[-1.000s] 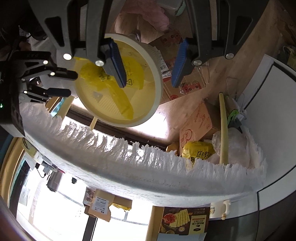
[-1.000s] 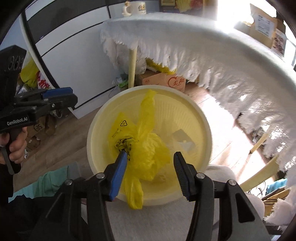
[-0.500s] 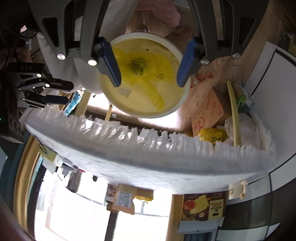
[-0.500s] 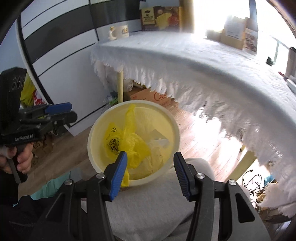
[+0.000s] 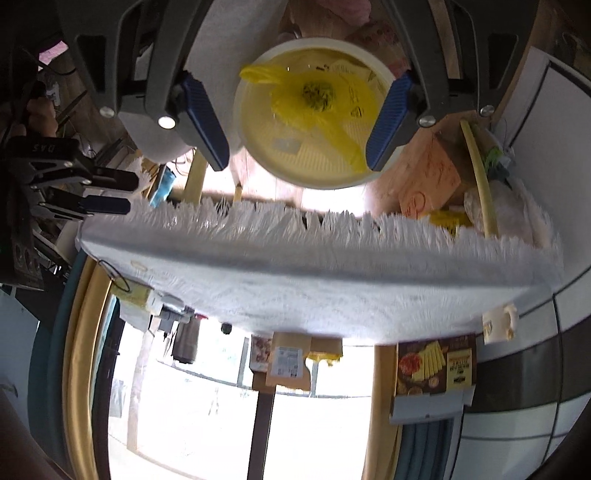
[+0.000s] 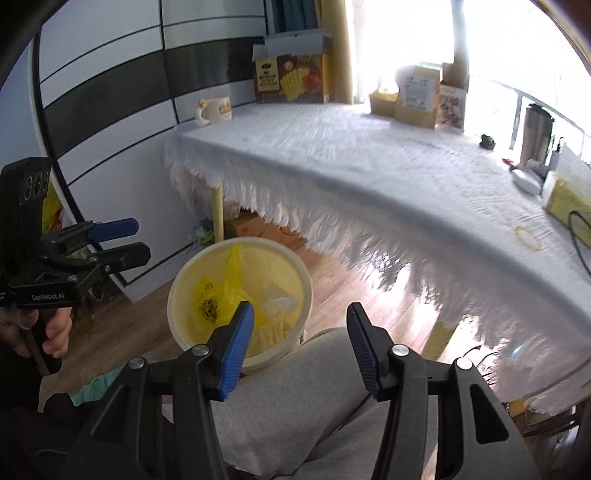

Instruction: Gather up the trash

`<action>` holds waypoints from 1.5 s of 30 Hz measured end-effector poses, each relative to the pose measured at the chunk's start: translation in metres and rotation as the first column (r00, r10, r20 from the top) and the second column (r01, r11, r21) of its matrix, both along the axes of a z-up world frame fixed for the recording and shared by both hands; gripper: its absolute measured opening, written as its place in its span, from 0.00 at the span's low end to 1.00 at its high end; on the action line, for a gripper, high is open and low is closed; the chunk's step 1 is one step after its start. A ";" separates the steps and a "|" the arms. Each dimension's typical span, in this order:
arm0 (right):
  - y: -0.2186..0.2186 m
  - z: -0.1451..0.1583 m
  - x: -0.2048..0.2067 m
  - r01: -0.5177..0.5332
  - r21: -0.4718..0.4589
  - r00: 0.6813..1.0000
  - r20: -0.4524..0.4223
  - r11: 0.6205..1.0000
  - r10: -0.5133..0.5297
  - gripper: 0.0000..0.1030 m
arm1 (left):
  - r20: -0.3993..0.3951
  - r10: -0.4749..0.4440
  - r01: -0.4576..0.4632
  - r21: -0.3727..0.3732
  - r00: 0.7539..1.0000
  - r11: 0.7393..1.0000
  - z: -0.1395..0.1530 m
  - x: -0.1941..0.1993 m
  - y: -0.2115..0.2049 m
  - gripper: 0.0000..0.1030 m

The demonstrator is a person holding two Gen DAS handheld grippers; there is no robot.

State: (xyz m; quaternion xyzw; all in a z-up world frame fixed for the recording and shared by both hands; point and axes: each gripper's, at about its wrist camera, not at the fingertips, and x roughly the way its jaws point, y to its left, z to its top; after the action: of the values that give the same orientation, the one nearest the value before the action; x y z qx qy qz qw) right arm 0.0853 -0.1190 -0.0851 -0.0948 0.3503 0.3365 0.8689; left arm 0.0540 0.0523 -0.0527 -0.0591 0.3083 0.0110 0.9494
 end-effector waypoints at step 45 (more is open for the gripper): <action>-0.012 0.123 -0.035 0.028 0.218 0.964 0.254 0.976 -0.084 0.87 | 0.418 -0.015 -0.028 0.096 0.908 0.995 0.098 -0.040 -0.008 0.99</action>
State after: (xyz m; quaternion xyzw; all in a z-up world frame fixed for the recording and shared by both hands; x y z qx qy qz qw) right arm 0.0502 -0.1305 0.0381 -0.0351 0.1973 0.3317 0.9219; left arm 0.0143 0.0441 0.0450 -0.0135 0.0967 0.0168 0.9951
